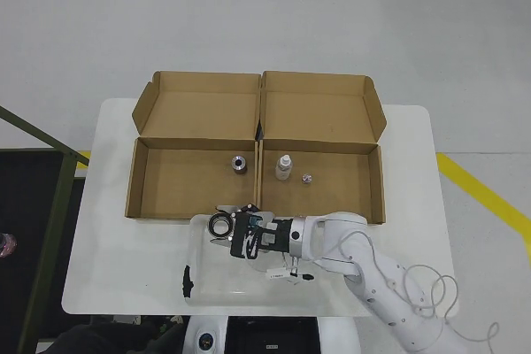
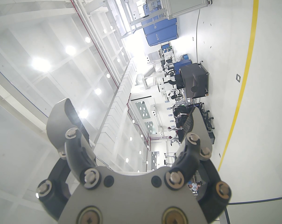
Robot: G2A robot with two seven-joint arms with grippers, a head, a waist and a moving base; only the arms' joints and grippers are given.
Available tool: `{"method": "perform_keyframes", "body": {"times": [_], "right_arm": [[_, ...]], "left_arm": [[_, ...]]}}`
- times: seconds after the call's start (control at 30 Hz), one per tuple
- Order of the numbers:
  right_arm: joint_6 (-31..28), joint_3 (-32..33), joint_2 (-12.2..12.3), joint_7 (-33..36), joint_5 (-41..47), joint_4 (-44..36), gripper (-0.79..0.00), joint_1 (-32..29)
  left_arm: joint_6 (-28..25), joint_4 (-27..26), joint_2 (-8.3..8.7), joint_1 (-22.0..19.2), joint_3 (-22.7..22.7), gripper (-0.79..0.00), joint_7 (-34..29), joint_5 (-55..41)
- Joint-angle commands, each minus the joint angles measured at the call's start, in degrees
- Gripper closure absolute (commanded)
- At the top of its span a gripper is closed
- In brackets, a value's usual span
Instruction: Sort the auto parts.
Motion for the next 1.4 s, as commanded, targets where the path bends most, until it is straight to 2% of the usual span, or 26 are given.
{"method": "perform_keyframes", "body": {"times": [0.0, 0.3, 0.9, 1.37], "right_arm": [[0.64, -0.02, -0.08, 0.09, 0.13, 0.03, 0.0, 0.53], [2.67, -0.38, -0.63, 0.7, 0.48, 2.73, 0.0, 4.36], [5.53, -5.13, -3.21, 1.83, 1.62, 14.99, 0.0, 14.25], [7.43, -9.11, -5.41, 3.35, 1.15, 24.47, 0.0, 18.85]], "left_arm": [[0.0, 0.0, 0.0, 0.0, 0.0, -0.785, 0.0, 0.0], [0.0, 0.0, 0.0, 0.0, 0.0, -0.785, 0.0, 0.0], [0.0, 0.0, 0.0, 0.0, 0.0, -0.785, 0.0, 0.0], [0.0, 0.0, 0.0, 0.0, 0.0, -0.785, 0.0, 0.0]]}}
